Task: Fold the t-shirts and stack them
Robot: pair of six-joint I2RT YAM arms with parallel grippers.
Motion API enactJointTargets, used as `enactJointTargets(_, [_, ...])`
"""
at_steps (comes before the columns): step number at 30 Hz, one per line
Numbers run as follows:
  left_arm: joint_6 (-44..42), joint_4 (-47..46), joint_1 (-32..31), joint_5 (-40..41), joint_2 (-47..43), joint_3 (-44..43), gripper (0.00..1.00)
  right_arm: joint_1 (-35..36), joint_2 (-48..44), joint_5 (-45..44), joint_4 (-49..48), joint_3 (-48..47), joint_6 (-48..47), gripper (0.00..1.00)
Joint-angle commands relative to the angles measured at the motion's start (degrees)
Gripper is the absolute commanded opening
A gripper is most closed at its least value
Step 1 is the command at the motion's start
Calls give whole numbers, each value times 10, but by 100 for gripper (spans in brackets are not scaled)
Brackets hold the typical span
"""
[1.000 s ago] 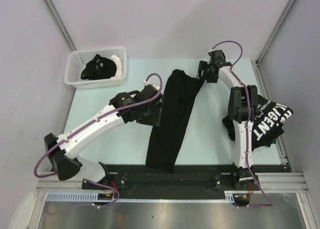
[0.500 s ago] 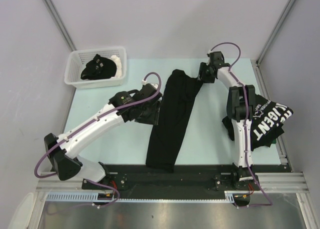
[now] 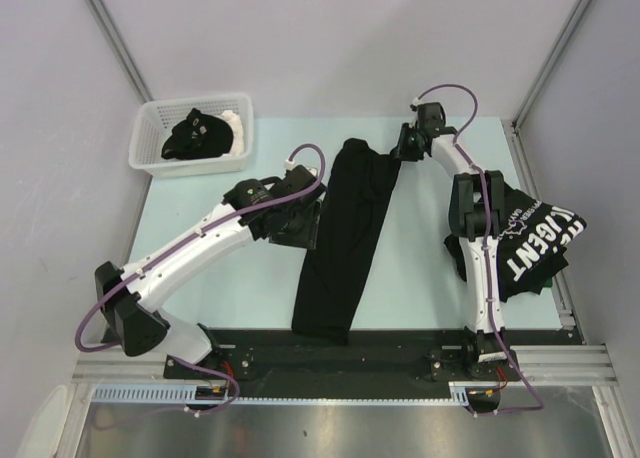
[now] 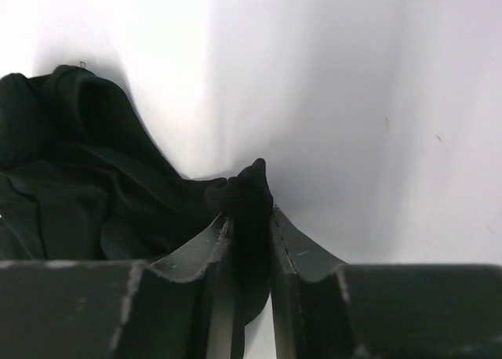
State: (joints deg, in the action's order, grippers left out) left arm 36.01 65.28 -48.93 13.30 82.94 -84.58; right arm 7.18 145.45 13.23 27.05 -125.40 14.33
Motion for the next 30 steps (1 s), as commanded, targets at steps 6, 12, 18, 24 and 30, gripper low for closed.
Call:
enactJointTargets(6, [6, 29, 5, -2, 4, -25, 55, 13, 68, 51, -52, -88, 10, 18])
enactJointTargets(12, [21, 36, 5, -10, 5, -21, 55, 25, 105, 81, -92, -136, 39, 16])
enactJointTargets(18, [39, 37, 5, -20, 2, -9, 55, 35, 145, 108, -139, -194, 79, 13])
enactJointTargets(24, [56, 35, 5, -29, -10, 13, 55, 40, 162, 127, -198, -194, 121, 11])
enactJointTargets(30, [58, 34, 5, -38, -11, 27, 55, 43, 178, 149, -258, -195, 155, 9])
